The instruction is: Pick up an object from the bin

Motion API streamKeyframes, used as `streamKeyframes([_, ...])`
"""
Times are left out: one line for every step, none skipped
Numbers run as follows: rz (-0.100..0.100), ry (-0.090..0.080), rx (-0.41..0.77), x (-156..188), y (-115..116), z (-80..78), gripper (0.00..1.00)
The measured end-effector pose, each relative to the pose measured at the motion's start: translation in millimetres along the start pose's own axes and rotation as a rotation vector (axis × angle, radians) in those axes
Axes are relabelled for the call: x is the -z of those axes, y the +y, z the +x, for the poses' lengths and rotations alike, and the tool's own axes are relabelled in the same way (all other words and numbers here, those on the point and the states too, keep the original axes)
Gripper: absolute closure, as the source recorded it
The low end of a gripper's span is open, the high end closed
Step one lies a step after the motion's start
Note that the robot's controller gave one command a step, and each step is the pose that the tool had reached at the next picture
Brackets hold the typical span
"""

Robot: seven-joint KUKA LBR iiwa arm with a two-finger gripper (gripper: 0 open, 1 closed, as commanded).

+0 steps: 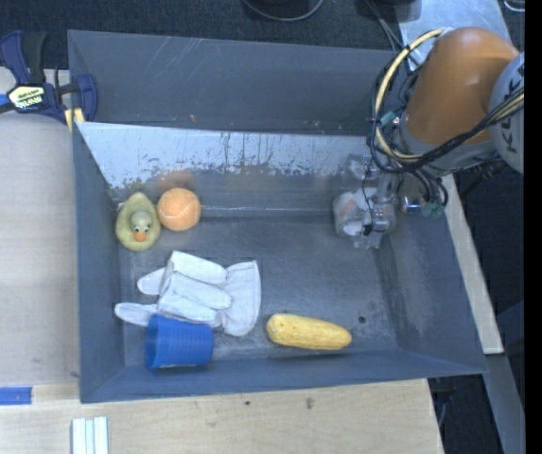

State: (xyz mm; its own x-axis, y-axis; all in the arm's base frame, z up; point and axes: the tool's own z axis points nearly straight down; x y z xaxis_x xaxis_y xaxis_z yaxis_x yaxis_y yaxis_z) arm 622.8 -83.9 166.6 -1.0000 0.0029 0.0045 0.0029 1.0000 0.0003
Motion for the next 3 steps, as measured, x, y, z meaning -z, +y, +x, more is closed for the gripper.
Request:
streamKeyframes([0.001, -0.008, 0.002, 5, 0, -1.5, 0.00])
streamKeyframes([0.001, -0.011, -0.045, -59, -46, -2.9, 0.00])
streamKeyframes([0.001, -0.017, -0.052, -53, -43, -4.3, 0.00])
